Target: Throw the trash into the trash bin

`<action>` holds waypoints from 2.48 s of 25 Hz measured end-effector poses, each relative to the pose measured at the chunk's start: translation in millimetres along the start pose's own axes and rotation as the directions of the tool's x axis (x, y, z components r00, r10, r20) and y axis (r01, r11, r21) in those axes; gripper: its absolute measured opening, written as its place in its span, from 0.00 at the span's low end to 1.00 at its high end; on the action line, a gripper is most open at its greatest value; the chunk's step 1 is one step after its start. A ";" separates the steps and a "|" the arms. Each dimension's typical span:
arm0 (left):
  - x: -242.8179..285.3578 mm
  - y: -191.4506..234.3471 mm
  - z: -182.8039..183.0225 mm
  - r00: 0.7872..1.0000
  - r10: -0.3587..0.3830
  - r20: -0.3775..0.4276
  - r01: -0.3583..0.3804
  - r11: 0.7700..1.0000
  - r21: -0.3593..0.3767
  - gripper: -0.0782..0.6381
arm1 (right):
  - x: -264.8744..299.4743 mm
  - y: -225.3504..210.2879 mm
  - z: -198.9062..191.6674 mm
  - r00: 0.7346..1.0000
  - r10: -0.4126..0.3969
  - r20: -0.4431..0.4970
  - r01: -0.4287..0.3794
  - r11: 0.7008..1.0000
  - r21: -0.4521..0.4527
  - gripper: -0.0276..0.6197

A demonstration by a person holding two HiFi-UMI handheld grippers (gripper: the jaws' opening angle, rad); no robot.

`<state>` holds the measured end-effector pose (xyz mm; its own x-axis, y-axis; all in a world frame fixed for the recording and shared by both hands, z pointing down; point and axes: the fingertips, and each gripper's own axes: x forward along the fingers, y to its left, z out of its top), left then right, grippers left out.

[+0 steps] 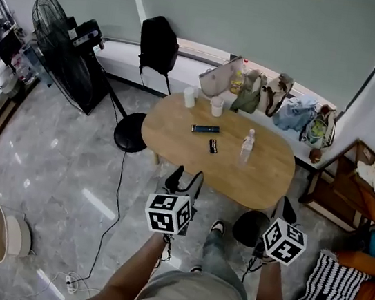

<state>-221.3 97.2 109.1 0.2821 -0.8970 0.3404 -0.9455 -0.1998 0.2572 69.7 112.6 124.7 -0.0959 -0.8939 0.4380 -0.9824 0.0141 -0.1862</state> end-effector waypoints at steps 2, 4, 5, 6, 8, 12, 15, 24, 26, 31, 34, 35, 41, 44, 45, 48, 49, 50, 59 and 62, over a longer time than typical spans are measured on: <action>20.6 9.8 12.5 1.000 0.015 -0.003 -0.015 1.000 -0.001 0.45 | 26.5 5.7 14.6 1.000 0.017 -0.002 -0.017 1.000 0.000 0.05; 41.3 19.3 25.3 1.000 0.025 0.000 -0.025 1.000 -0.007 0.45 | 52.4 11.9 27.5 0.999 0.034 -0.007 -0.034 0.999 -0.006 0.05; 50.8 23.4 31.4 1.000 0.029 0.003 -0.029 1.000 -0.010 0.45 | 64.8 14.5 33.1 0.999 0.042 -0.011 -0.042 0.999 -0.010 0.05; 59.9 26.9 37.1 0.999 0.033 0.006 -0.033 0.999 -0.011 0.45 | 76.9 16.6 38.6 0.999 0.048 -0.014 -0.049 0.999 -0.013 0.05; 79.5 32.9 46.3 0.999 0.040 0.005 -0.040 0.999 -0.014 0.45 | 101.2 19.0 51.0 0.998 0.060 -0.019 -0.060 0.998 -0.018 0.05; 123.0 43.3 60.9 0.999 0.051 -0.011 -0.051 0.998 -0.022 0.45 | 148.9 21.5 77.3 0.997 0.079 -0.019 -0.079 0.997 -0.019 0.05; 146.0 49.1 69.2 0.998 0.055 -0.018 -0.055 0.998 -0.024 0.45 | 174.1 23.0 86.7 0.996 0.087 -0.028 -0.087 0.996 -0.019 0.05; 212.6 76.3 69.9 0.995 -0.002 -0.100 0.002 1.000 -0.002 0.45 | 233.6 30.4 81.4 0.993 0.050 -0.102 -0.051 0.999 -0.003 0.05; 229.4 85.8 70.4 0.993 -0.025 -0.119 0.025 1.000 -0.009 0.45 | 244.6 38.0 85.3 0.995 0.037 -0.094 -0.036 0.999 0.008 0.05; 259.6 105.4 67.5 0.979 -0.085 -0.182 0.088 0.996 0.007 0.45 | 264.0 50.2 84.1 0.994 -0.007 -0.106 0.011 0.999 0.038 0.05; 278.3 121.6 60.3 0.968 -0.110 -0.227 0.119 0.993 0.026 0.45 | 277.8 56.3 77.1 0.992 -0.028 -0.120 0.034 0.998 0.046 0.05; 283.4 127.5 54.9 0.963 -0.116 -0.245 0.128 0.991 0.034 0.45 | 282.6 58.6 72.4 0.991 -0.034 -0.128 0.040 0.998 0.049 0.05; 317.5 159.6 8.7 0.926 -0.161 -0.340 0.195 0.978 0.069 0.45 | 321.8 76.0 29.1 0.983 -0.051 -0.178 0.064 0.996 0.064 0.05; 330.6 170.0 -23.1 0.901 -0.197 -0.386 0.250 0.964 0.092 0.45 | 338.1 84.7 -0.3 0.978 -0.052 -0.204 0.067 0.995 0.069 0.05; 334.9 173.9 -34.9 0.892 -0.209 -0.402 0.270 0.958 0.100 0.45 | 343.9 87.4 -12.0 0.976 -0.051 -0.213 0.067 0.995 0.070 0.05; 352.6 189.9 -72.1 0.868 -0.235 -0.438 0.314 0.942 0.117 0.45 | 367.7 94.6 -48.1 0.971 -0.044 -0.235 0.064 0.995 0.077 0.05; 359.8 196.1 -84.6 0.862 -0.238 -0.448 0.324 0.938 0.125 0.45 | 376.6 96.5 -59.6 0.970 -0.041 -0.238 0.062 0.995 0.080 0.05; 366.7 202.0 -96.7 0.856 -0.240 -0.457 0.333 0.934 0.132 0.45 | 384.9 97.9 -71.0 0.969 -0.039 -0.242 0.060 0.995 0.083 0.05; 399.0 228.8 -167.4 0.805 -0.278 -0.524 0.424 0.887 0.181 0.45 | 418.6 93.8 -159.0 0.948 -0.053 -0.313 0.082 0.993 0.080 0.05; 402.7 234.2 -176.4 0.786 -0.274 -0.554 0.452 0.866 0.212 0.45 | 421.0 93.2 -172.5 0.943 -0.056 -0.329 0.087 0.993 0.080 0.05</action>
<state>-300.4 -241.2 465.9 0.5713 -0.4319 0.6979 -0.7262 -0.6622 0.1847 -89.9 -185.2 443.5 -0.0885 -0.6956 0.7129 -0.9711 -0.0992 -0.2173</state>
